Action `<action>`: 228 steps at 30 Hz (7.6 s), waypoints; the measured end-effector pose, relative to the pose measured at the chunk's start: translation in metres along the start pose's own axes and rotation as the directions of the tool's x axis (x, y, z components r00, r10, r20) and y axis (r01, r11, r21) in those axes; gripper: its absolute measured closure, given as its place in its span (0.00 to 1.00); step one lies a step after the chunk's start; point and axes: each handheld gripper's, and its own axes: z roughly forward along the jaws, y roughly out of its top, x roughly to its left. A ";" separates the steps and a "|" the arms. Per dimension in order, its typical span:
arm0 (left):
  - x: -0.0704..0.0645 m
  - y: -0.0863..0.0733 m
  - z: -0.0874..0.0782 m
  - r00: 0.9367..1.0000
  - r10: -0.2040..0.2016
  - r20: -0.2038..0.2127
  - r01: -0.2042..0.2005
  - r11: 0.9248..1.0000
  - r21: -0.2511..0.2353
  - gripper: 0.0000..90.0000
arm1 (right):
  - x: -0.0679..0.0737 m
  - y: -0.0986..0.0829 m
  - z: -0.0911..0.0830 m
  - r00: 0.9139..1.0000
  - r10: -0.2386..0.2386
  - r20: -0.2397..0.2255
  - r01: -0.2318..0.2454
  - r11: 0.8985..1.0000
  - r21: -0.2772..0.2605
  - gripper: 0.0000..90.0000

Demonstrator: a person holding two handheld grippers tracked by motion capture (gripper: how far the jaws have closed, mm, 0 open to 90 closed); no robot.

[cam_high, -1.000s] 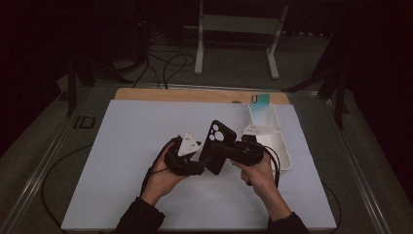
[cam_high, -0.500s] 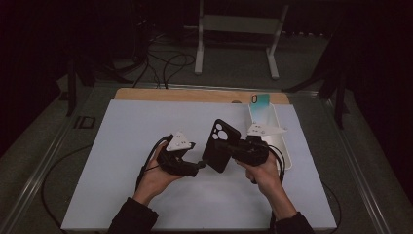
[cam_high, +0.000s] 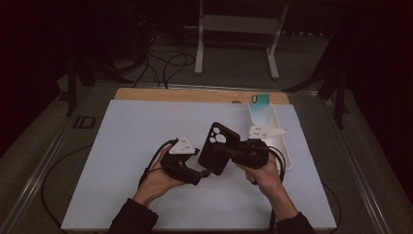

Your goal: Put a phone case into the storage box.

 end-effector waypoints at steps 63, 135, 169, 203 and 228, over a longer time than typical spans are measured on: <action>0.006 -0.014 0.004 0.999 -0.007 -0.031 0.007 1.000 0.030 0.89 | 0.000 0.000 0.002 0.980 -0.046 0.195 0.028 0.995 0.095 0.20; 0.007 -0.021 -0.003 0.988 -0.090 -0.127 0.080 0.993 -0.087 0.17 | 0.013 0.013 0.033 0.941 0.000 0.337 -0.011 0.999 0.033 0.15; 0.030 -0.078 -0.069 0.908 -0.168 -0.385 0.069 0.963 -0.260 0.00 | 0.008 0.012 0.029 0.937 0.008 0.348 -0.017 1.000 0.025 0.15; 0.027 -0.144 -0.114 0.842 -0.217 -0.494 0.095 0.961 -0.261 0.00 | -0.002 0.014 0.019 0.926 0.028 0.375 -0.033 0.999 0.007 0.15; 0.030 -0.149 -0.115 0.839 -0.222 -0.497 0.094 0.958 -0.270 0.00 | -0.018 0.037 0.008 0.901 0.020 0.433 -0.012 1.000 -0.021 0.15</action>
